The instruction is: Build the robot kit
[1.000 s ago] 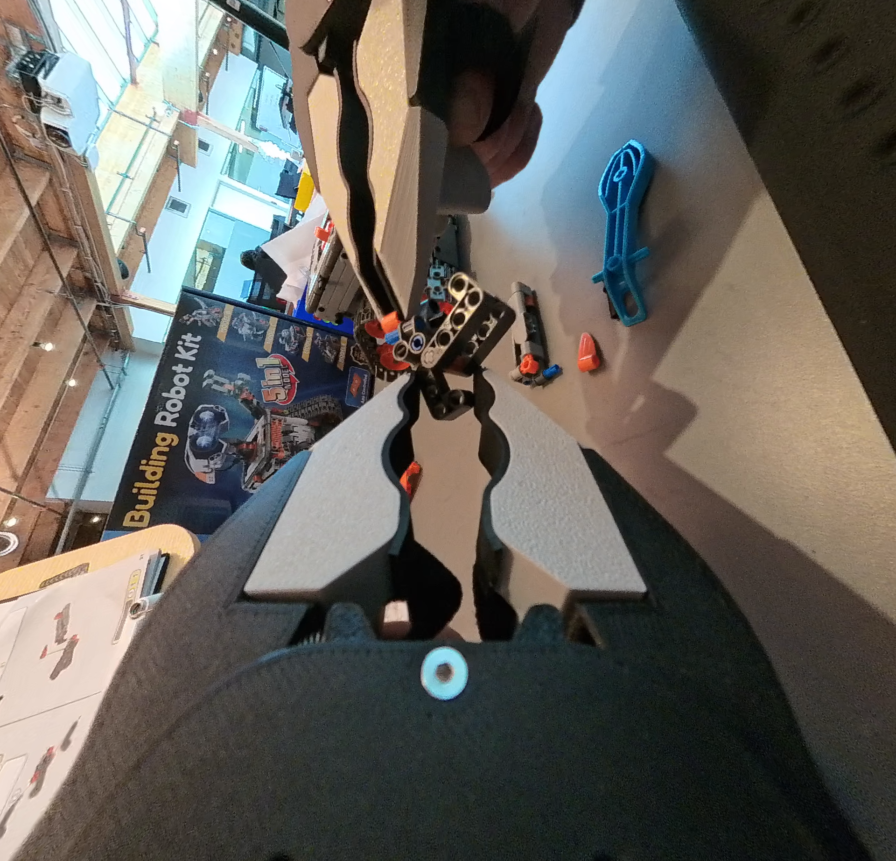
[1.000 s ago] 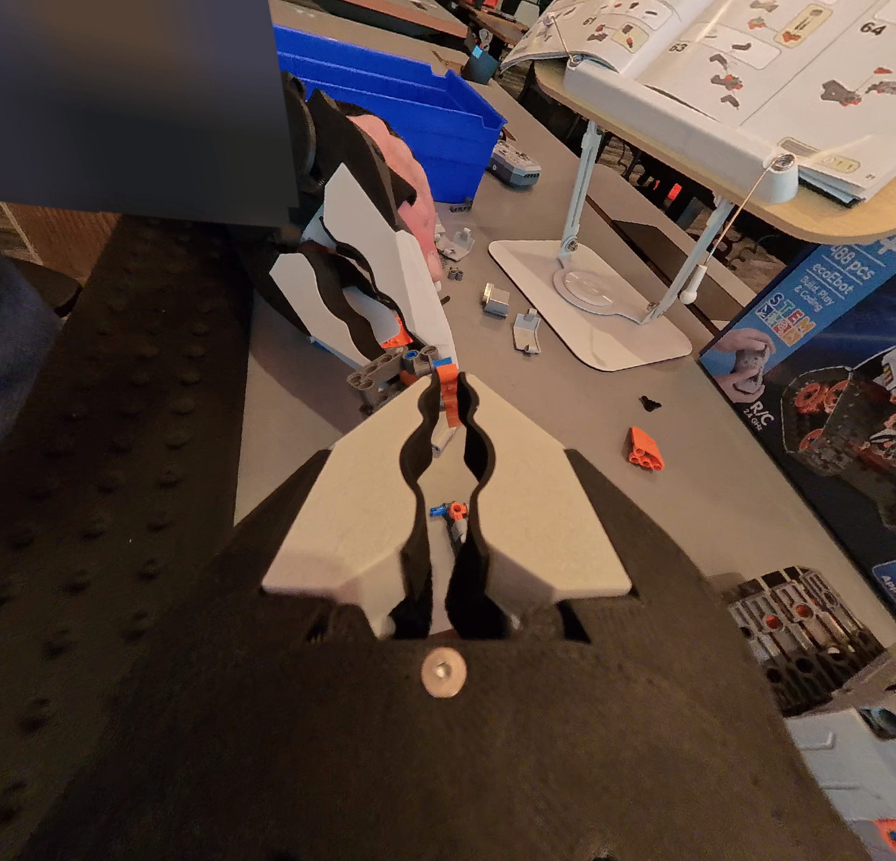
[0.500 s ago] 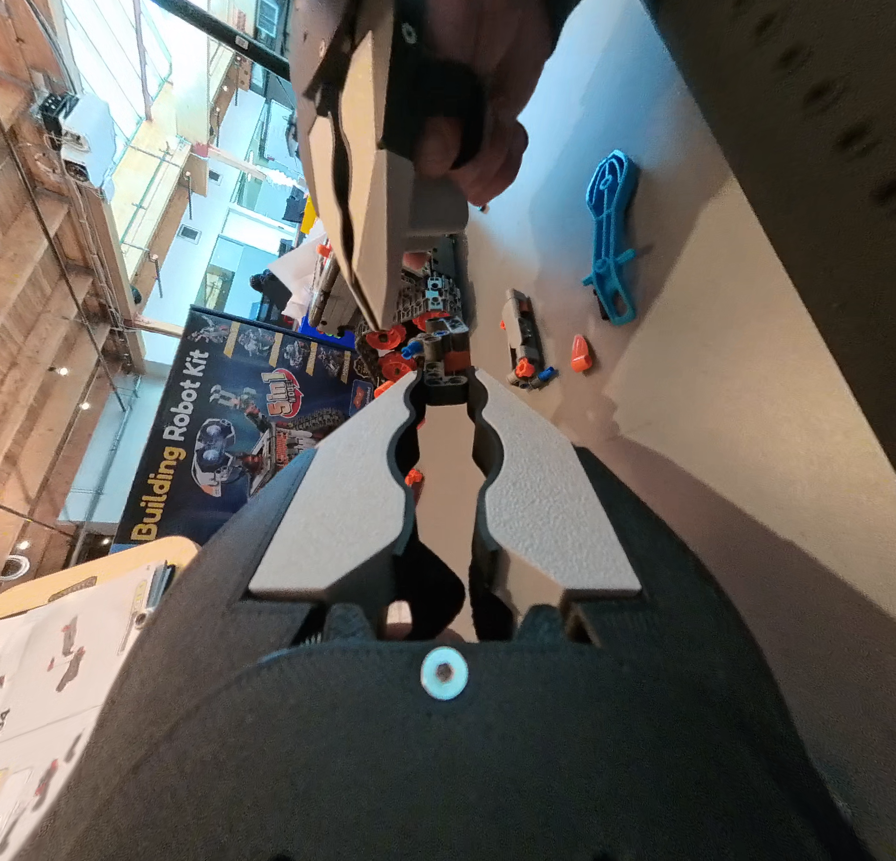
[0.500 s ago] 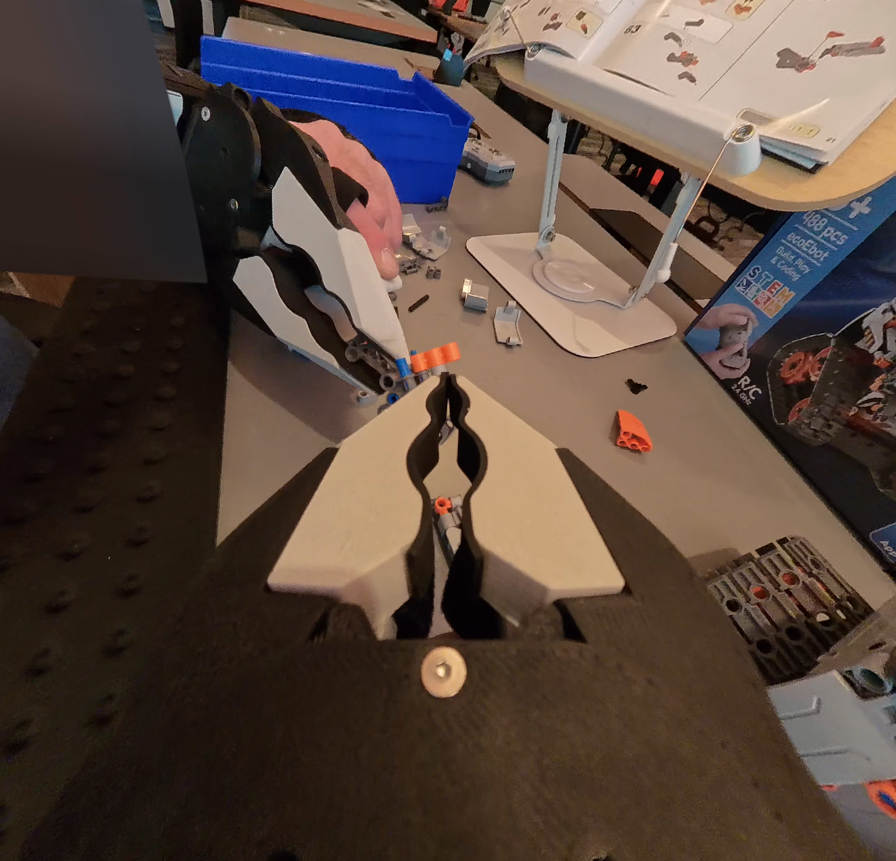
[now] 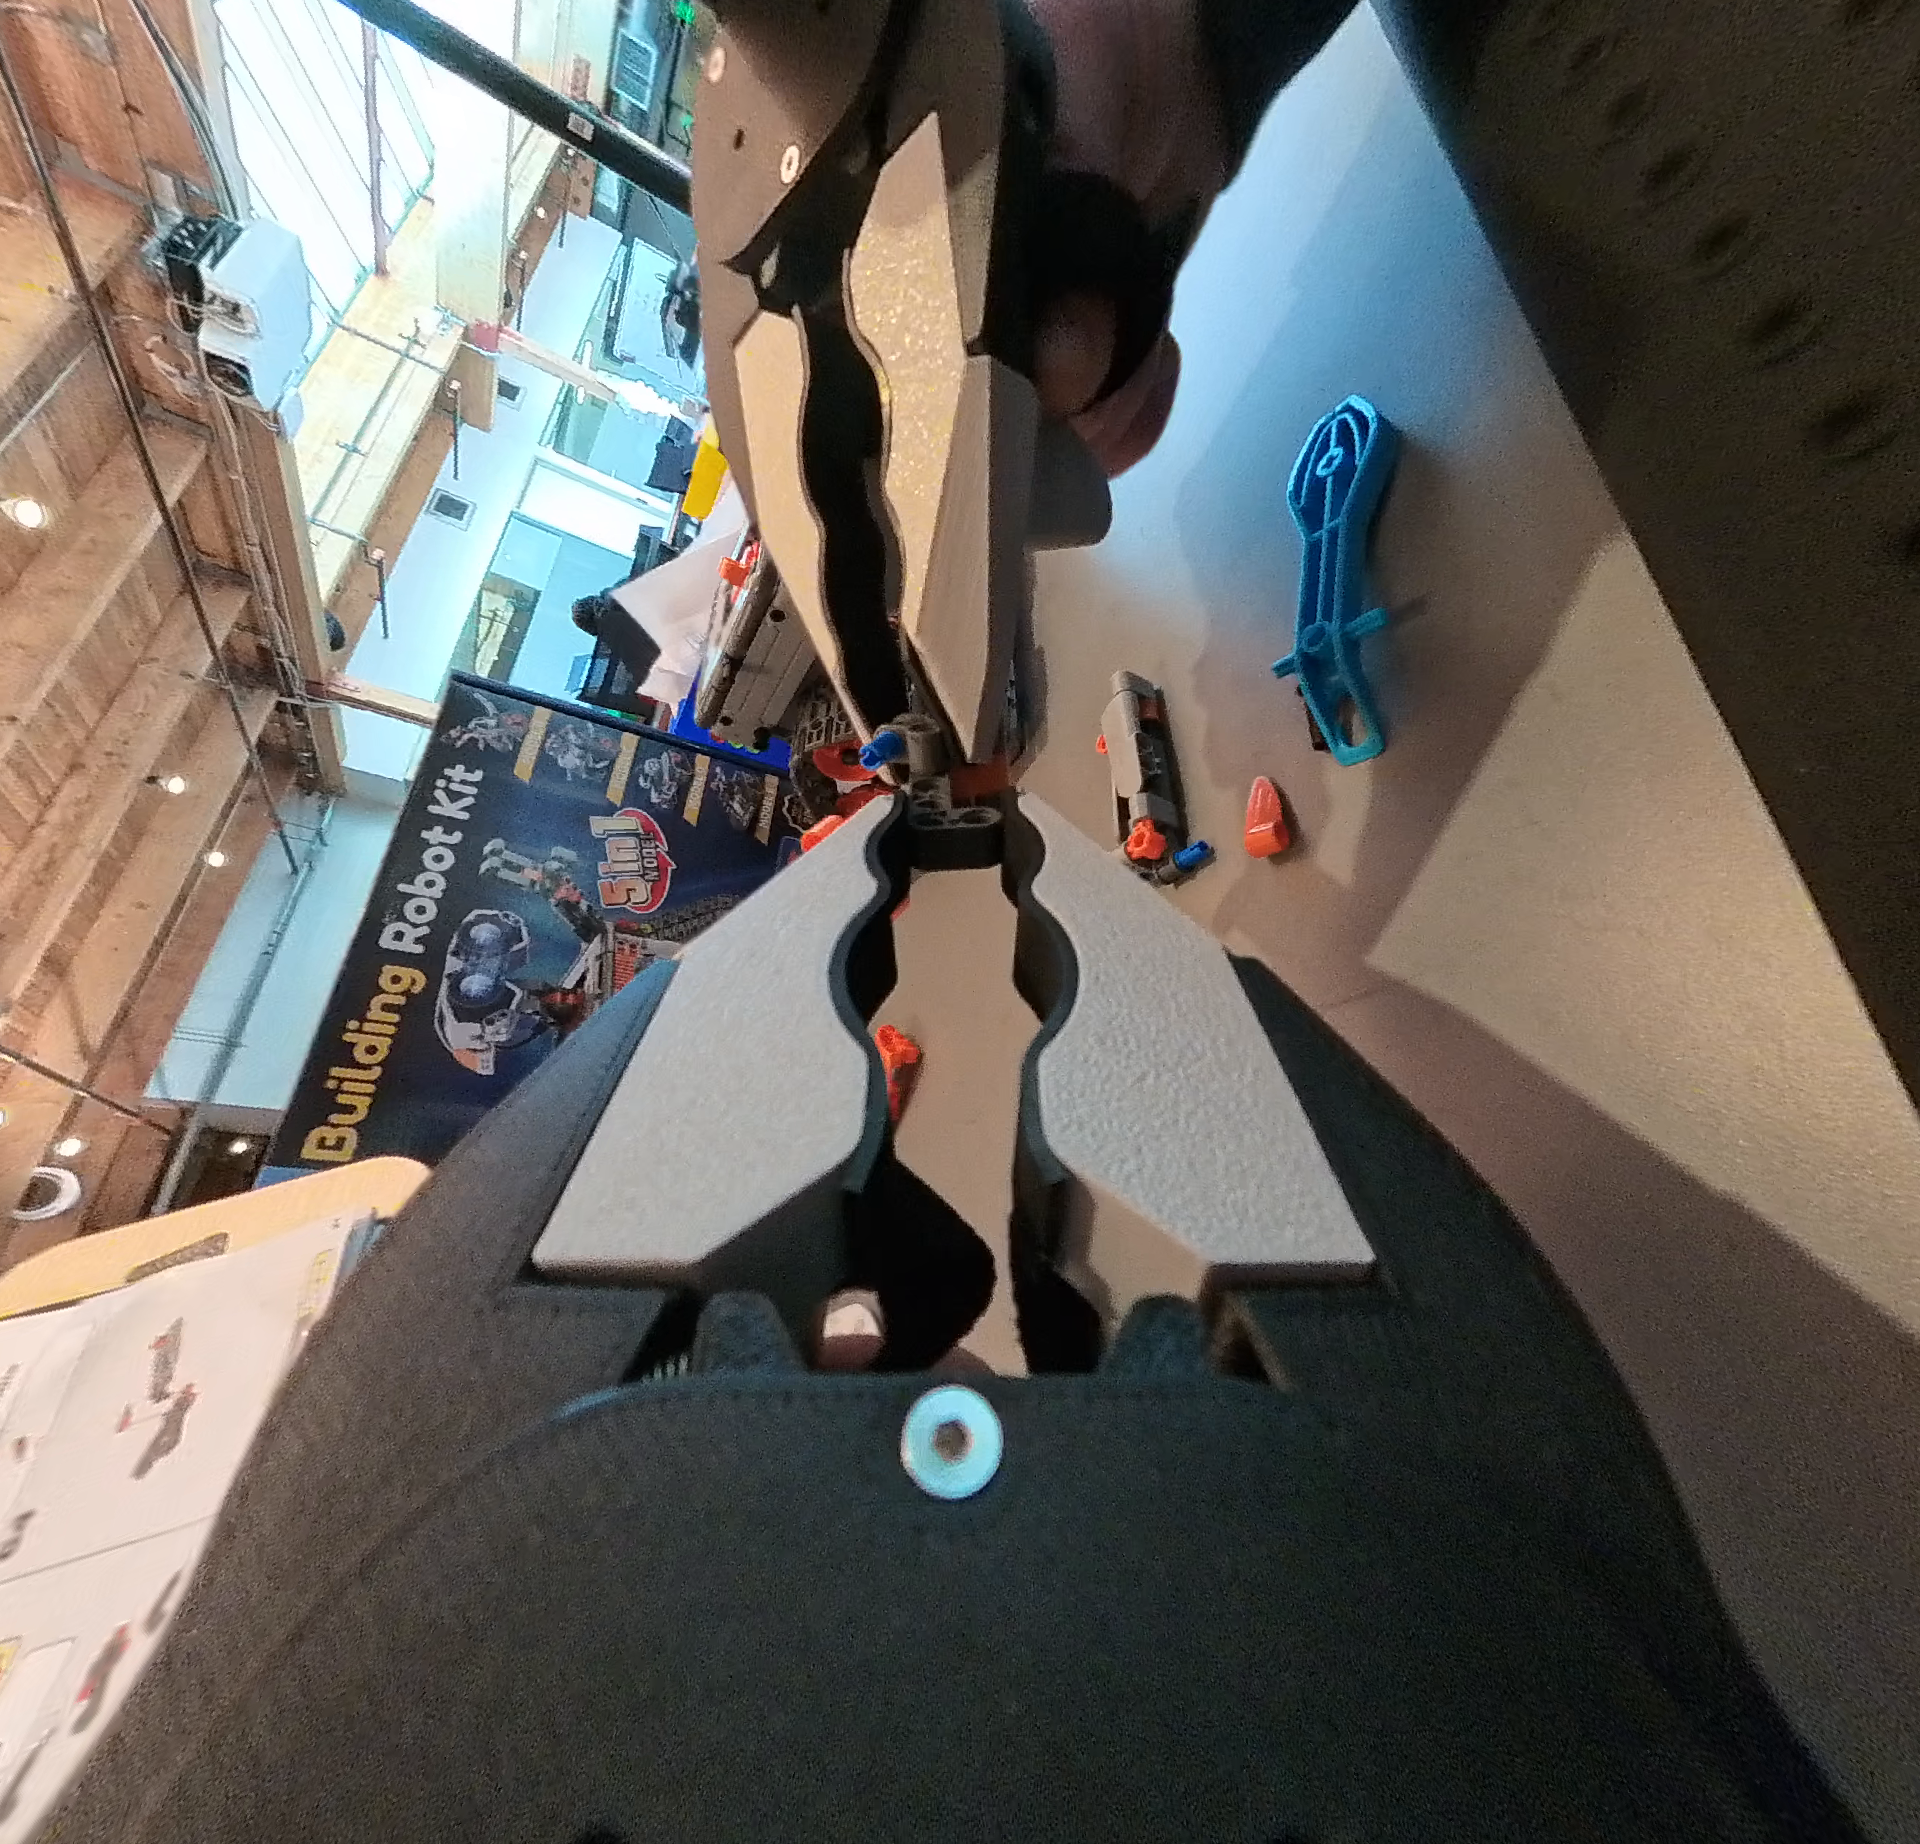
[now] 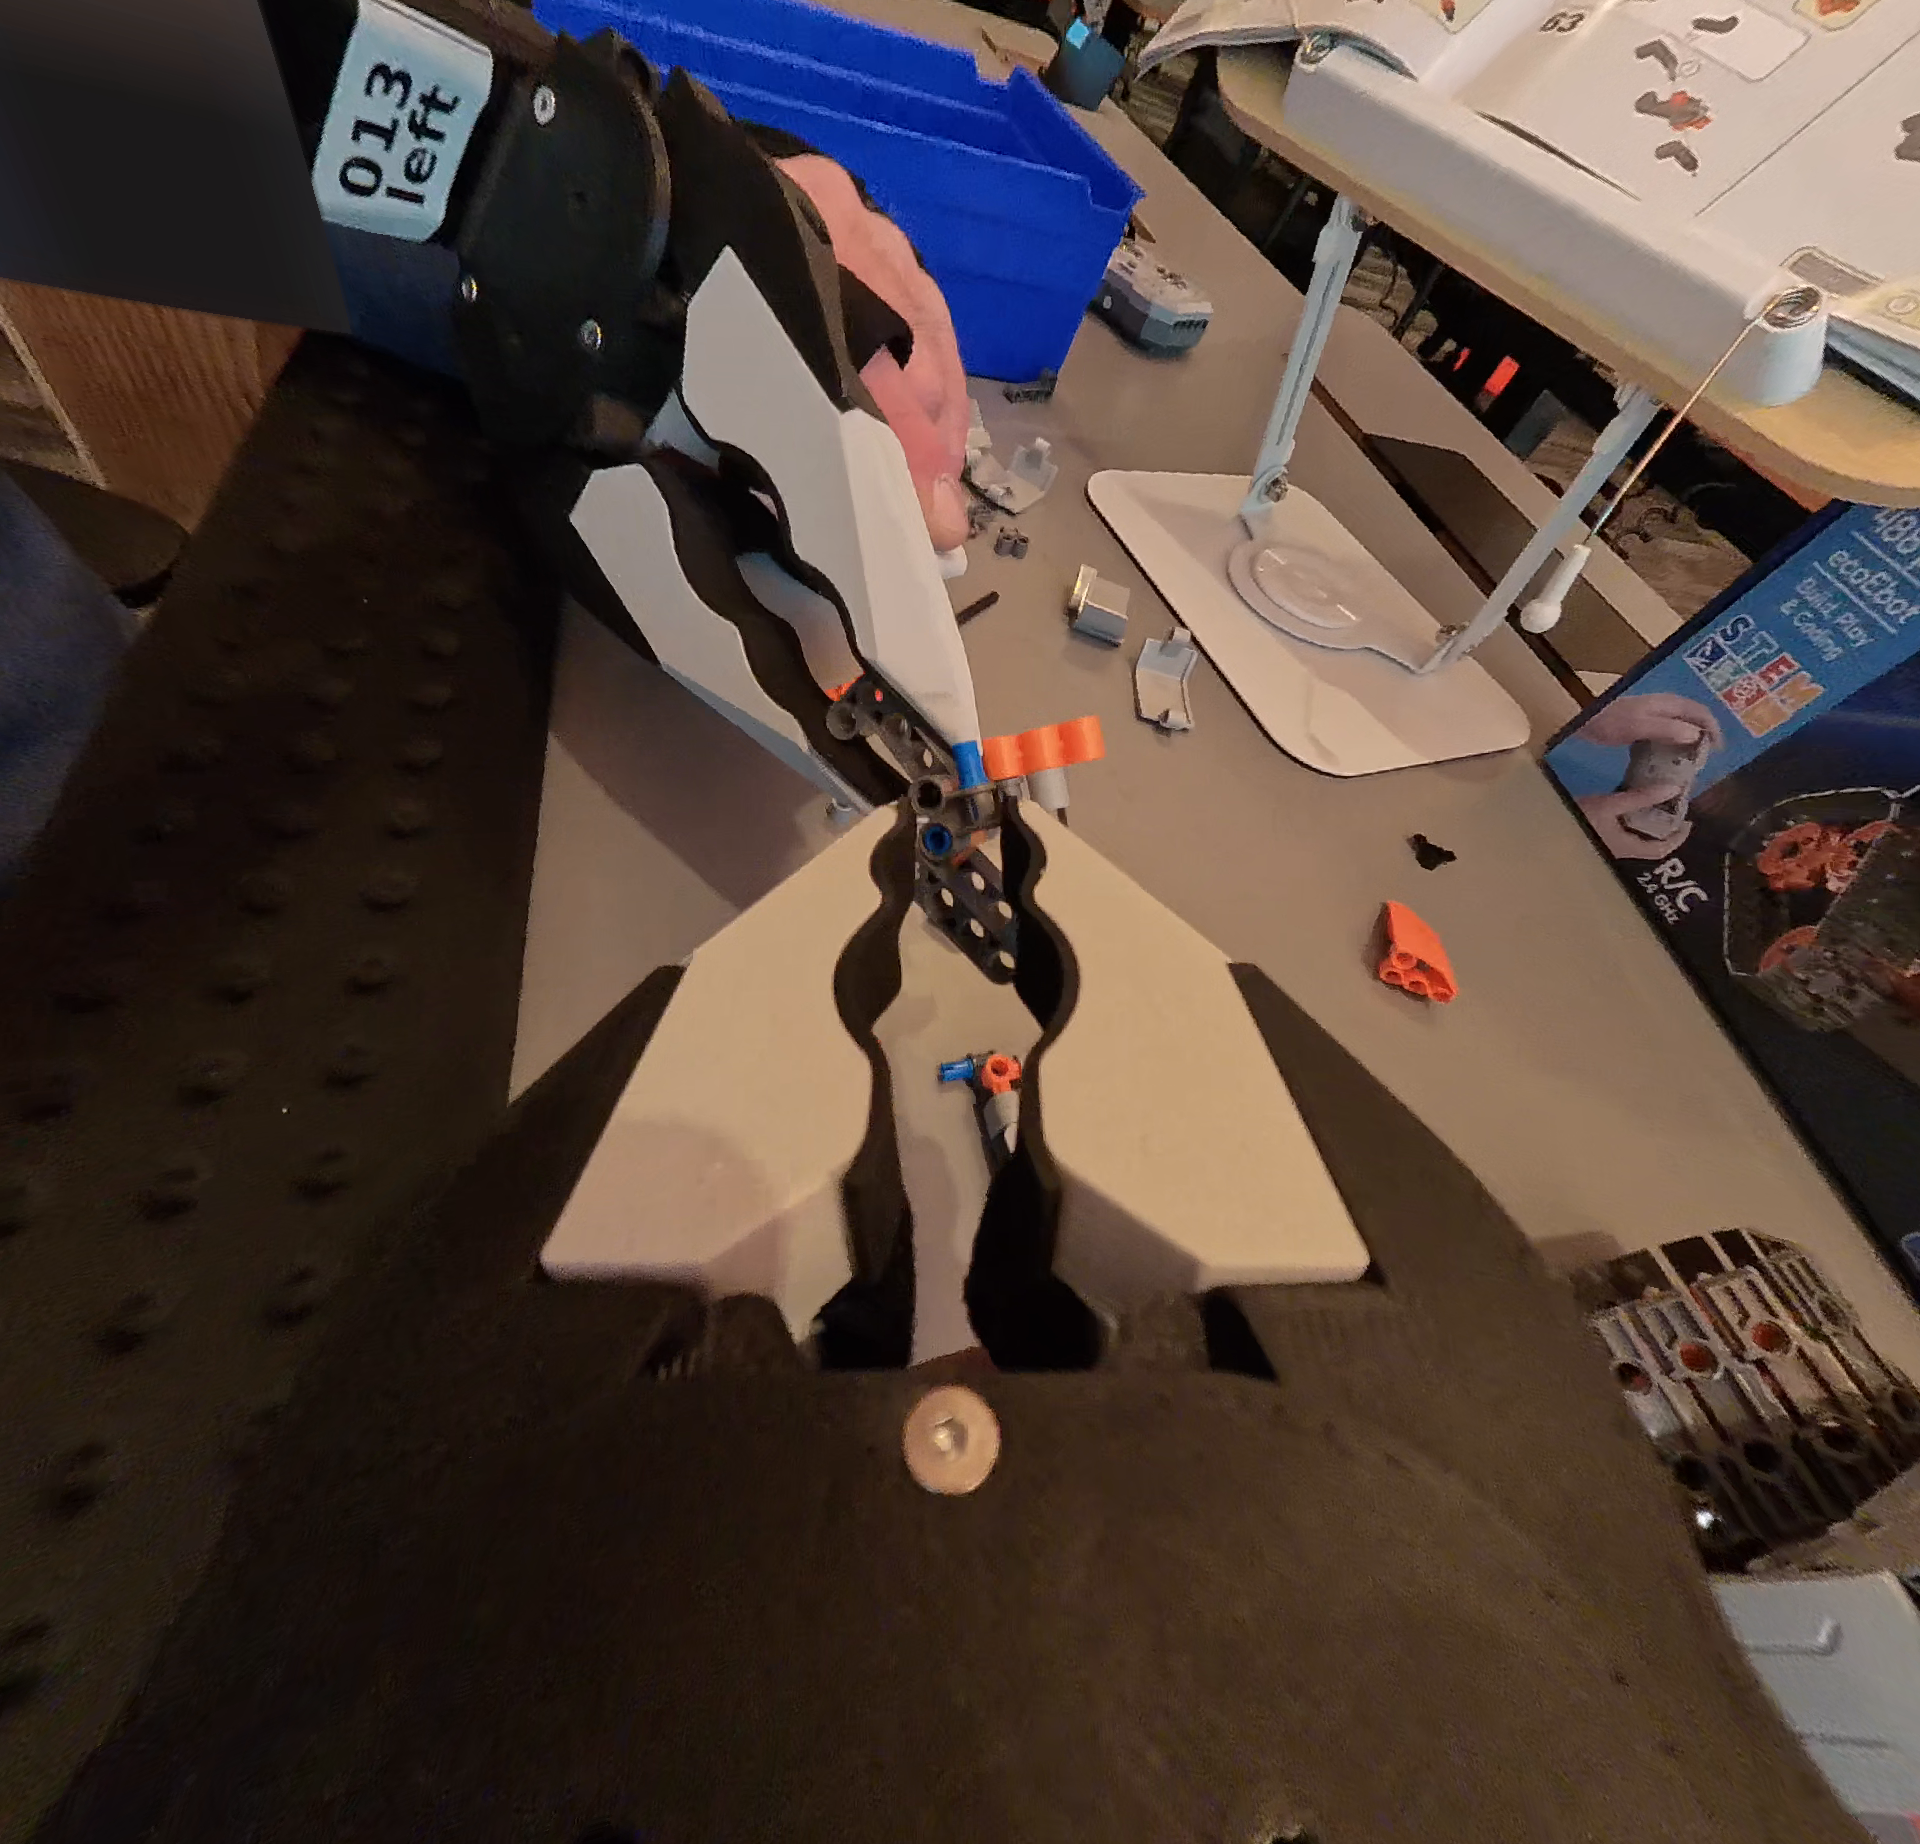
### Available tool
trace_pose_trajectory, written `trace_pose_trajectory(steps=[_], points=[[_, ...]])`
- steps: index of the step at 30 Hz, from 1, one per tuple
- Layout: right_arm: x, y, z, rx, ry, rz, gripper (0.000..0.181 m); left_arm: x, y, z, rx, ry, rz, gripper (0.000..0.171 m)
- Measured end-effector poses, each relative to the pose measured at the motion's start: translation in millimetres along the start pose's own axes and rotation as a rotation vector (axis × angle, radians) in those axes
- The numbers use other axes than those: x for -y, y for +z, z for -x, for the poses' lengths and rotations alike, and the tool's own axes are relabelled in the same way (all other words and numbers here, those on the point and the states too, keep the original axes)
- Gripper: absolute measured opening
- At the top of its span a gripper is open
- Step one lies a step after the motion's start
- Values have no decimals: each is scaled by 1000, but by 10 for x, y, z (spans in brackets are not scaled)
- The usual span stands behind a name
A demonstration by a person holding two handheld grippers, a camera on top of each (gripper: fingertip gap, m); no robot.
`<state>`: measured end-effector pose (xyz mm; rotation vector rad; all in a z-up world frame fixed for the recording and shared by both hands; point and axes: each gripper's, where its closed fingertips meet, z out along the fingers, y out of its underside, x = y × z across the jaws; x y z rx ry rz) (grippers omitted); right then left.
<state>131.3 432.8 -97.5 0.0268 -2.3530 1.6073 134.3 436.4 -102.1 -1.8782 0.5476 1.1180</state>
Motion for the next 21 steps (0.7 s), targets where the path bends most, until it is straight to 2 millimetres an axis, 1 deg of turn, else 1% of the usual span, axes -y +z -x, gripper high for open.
trace_pose_trajectory(steps=[2,3,5,6,7,10,11,13,15,17,18,19,21], points=[[-17,4,5,-1,-19,3,13,-1,-10,2,-11,-19,-3,15],[-26,2,-7,-11,-34,10,13,-10,-20,9,-15,-38,-4,19],[-35,-14,-21,-27,-68,15,13,-55,-84,36,-59,-128,-10,24],[-49,-22,-45,-50,-98,27,13,-100,-117,87,-74,-201,-8,30],[-55,-27,-53,-66,-130,34,13,-130,-145,147,-91,-305,-17,28],[-68,-2,-16,-93,-244,62,13,-133,-151,251,-177,-620,-69,39],[-81,16,-2,-105,-285,80,13,-112,-135,256,-208,-698,-87,39],[-76,52,28,-134,-361,101,13,-174,-32,158,-289,-826,-25,47],[-106,89,40,-168,-445,144,13,-218,43,83,-330,-909,4,41],[-155,116,38,-202,-516,183,13,-238,79,30,-364,-975,19,32],[-163,116,21,-224,-551,201,13,-222,85,11,-381,-1009,9,25],[-173,118,19,-235,-585,215,13,-232,96,-9,-389,-1035,19,25],[-188,135,8,-269,-639,238,12,-257,96,-1,-374,-1023,30,25]])
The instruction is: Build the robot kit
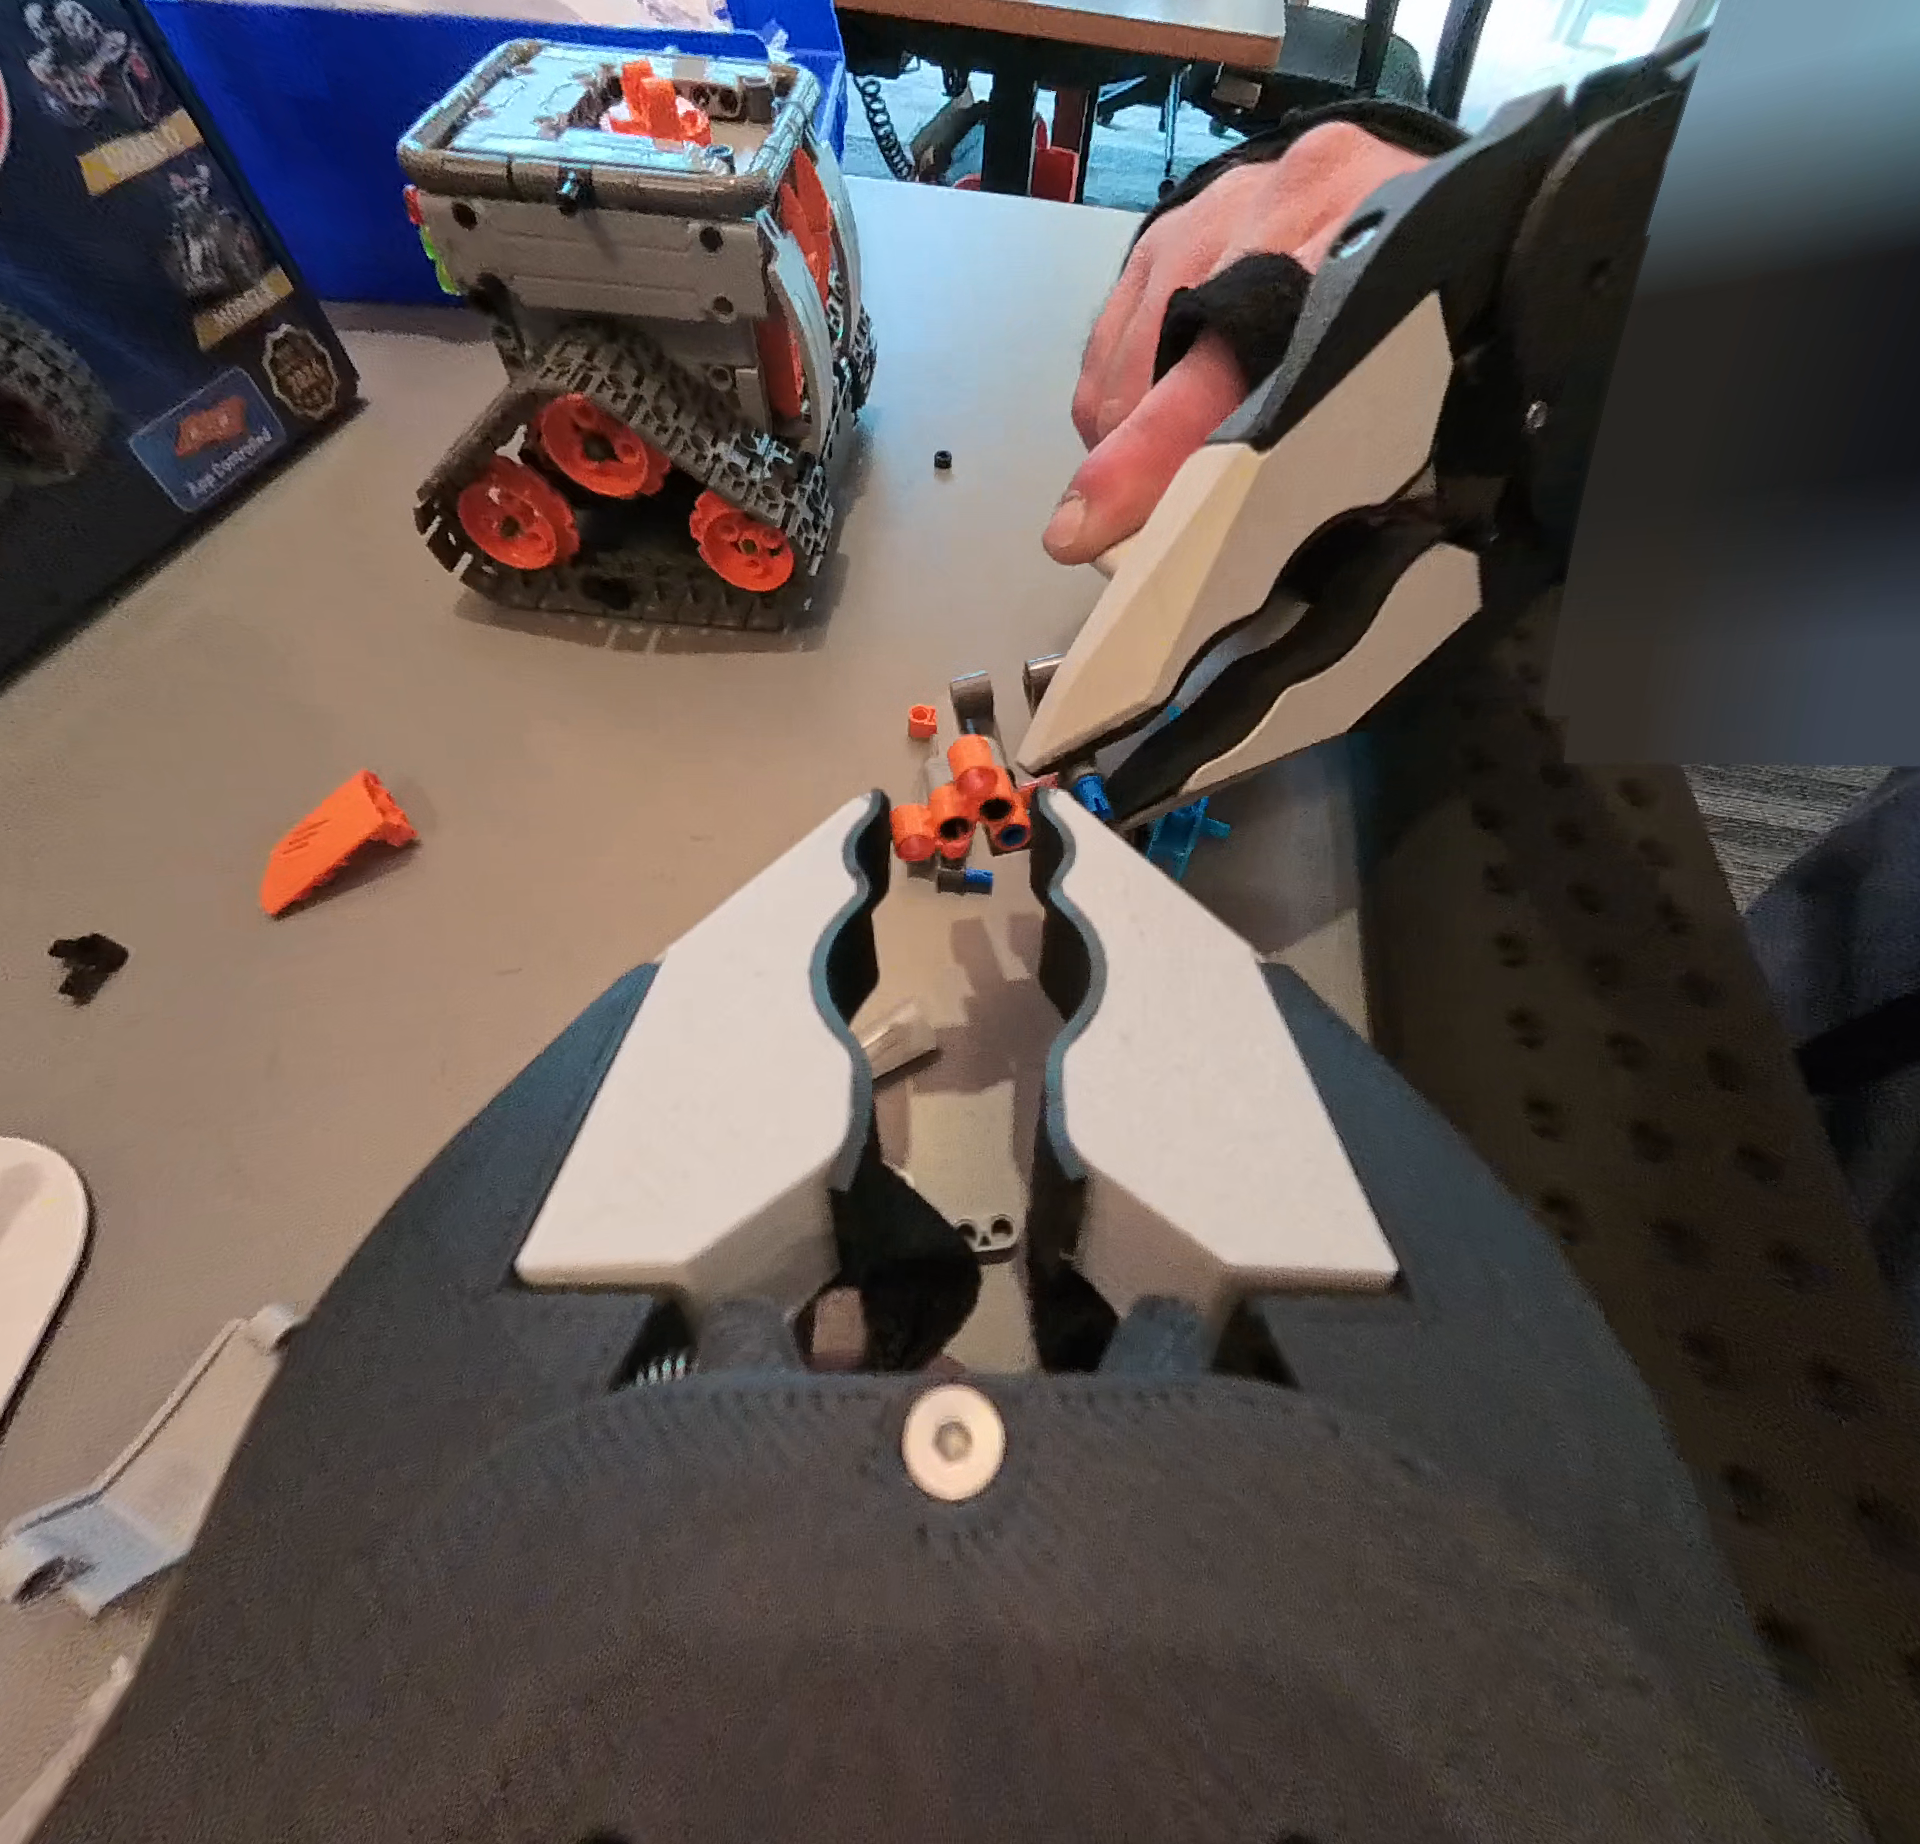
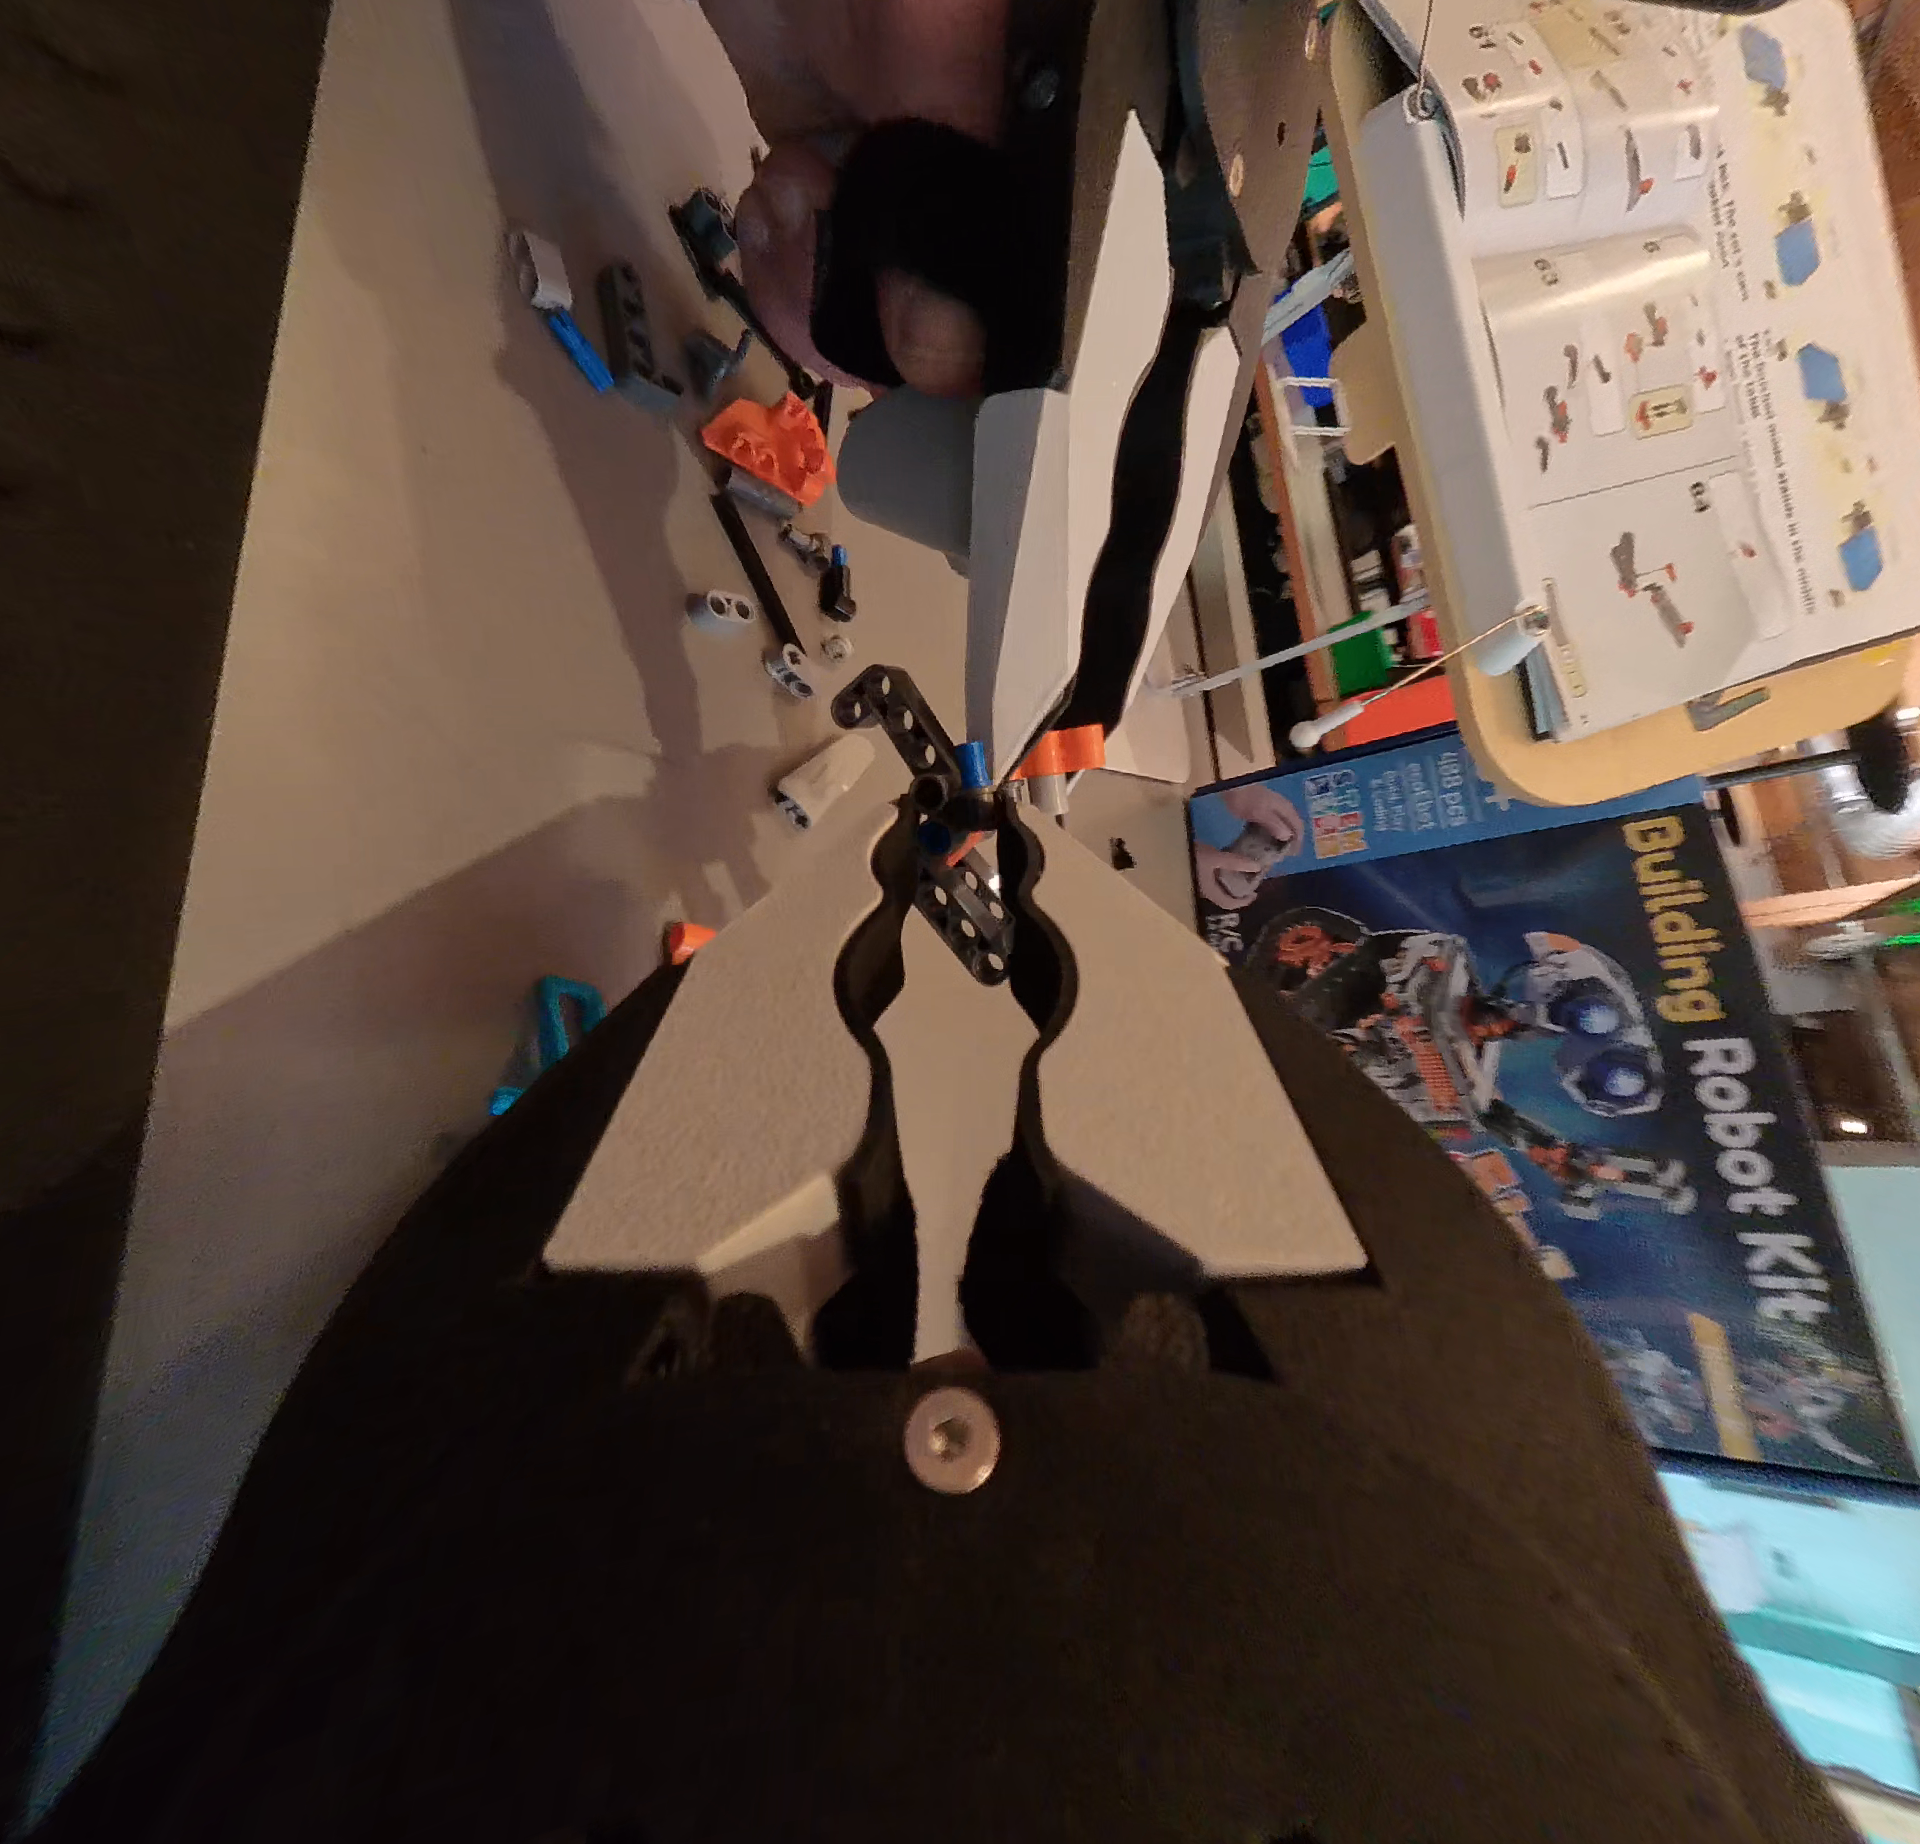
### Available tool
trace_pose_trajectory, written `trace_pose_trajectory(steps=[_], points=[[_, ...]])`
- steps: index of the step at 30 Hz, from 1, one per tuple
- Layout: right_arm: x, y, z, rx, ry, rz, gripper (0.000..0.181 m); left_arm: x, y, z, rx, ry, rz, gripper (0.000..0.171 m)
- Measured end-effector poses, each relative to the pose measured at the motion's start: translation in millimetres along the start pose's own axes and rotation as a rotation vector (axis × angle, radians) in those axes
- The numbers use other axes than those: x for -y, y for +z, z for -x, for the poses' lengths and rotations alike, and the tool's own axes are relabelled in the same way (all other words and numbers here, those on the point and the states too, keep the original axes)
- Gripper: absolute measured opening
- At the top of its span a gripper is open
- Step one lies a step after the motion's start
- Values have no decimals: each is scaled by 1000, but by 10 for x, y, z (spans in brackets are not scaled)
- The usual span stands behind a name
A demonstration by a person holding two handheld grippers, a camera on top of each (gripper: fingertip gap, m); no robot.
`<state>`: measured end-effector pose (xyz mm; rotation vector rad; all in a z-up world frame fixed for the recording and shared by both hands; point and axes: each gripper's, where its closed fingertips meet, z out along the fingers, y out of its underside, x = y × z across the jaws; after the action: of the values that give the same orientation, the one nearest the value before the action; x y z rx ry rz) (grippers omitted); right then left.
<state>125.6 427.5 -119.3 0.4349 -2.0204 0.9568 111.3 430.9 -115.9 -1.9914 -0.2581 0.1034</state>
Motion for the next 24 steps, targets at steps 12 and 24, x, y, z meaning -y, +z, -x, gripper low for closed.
trace_pose_trajectory(steps=[12,24], points=[[32,-27,-28,71,197,-47,14,65,-55,-11,39,116,-62,24],[182,-200,-292,373,730,-320,14,290,-195,-213,3,437,-177,24]])
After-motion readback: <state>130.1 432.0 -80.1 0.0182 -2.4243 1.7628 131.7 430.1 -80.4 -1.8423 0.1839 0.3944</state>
